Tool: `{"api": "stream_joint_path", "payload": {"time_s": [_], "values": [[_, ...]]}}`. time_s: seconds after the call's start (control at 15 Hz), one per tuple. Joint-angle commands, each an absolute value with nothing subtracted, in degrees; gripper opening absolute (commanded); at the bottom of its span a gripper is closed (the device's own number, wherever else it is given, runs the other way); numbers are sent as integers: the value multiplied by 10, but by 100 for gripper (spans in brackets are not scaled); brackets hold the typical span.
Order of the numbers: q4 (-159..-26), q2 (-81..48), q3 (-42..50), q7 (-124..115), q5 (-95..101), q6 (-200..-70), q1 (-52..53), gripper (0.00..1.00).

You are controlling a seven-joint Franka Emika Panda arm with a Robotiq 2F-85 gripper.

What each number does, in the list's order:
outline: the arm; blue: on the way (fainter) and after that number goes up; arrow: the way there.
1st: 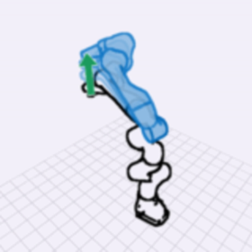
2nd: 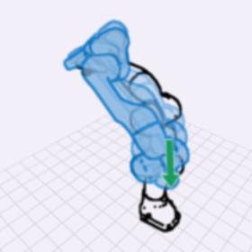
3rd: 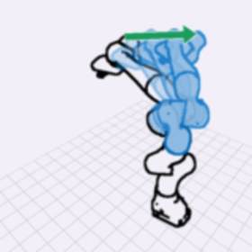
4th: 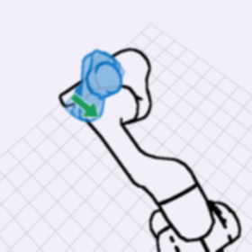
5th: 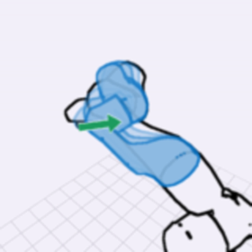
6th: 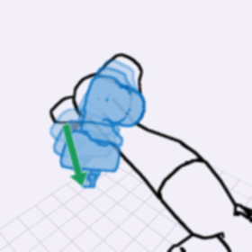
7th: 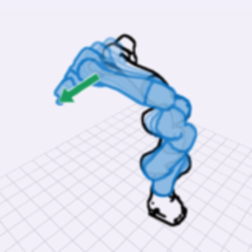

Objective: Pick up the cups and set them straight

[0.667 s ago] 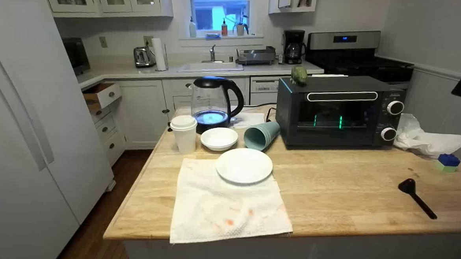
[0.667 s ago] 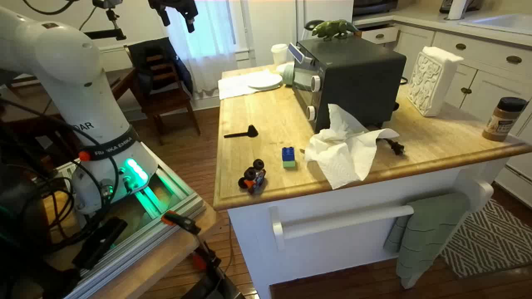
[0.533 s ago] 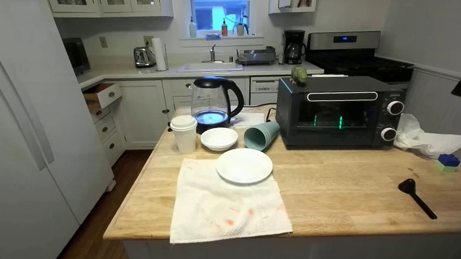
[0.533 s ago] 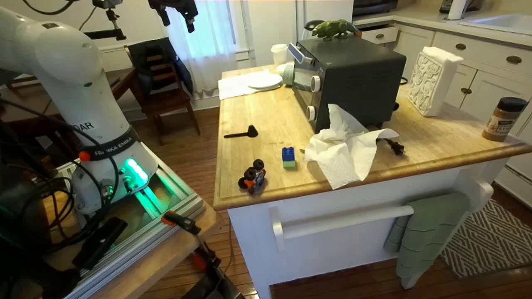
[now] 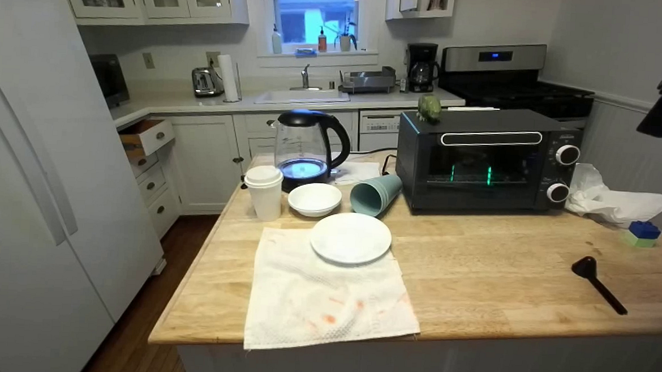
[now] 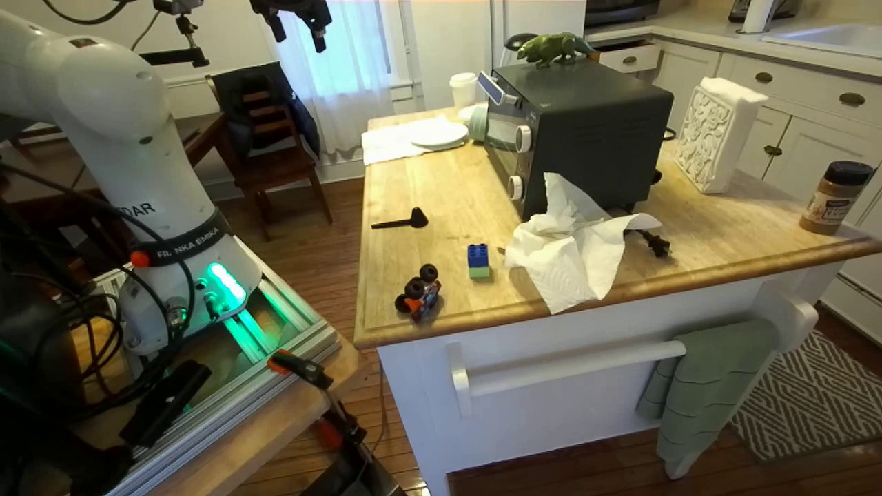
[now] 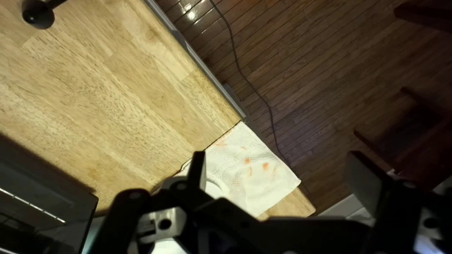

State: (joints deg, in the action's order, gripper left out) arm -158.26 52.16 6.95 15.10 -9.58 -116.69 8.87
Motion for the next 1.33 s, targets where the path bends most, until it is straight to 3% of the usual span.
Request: {"api": "stream_joint_path", "payload": {"time_s": [0.0, 0.4, 0.73, 0.93, 1.27], "values": [[-1528, 404, 38, 130, -109, -1244, 101, 100], [-1403, 213, -50, 37, -47, -1326, 78, 100], [-1271, 59, -104, -106, 148, -1347, 13, 100], [-1191, -17, -124, -217, 288, -1301, -10, 100], [-1059, -146, -84, -319, 409, -1193, 68, 100]]}}
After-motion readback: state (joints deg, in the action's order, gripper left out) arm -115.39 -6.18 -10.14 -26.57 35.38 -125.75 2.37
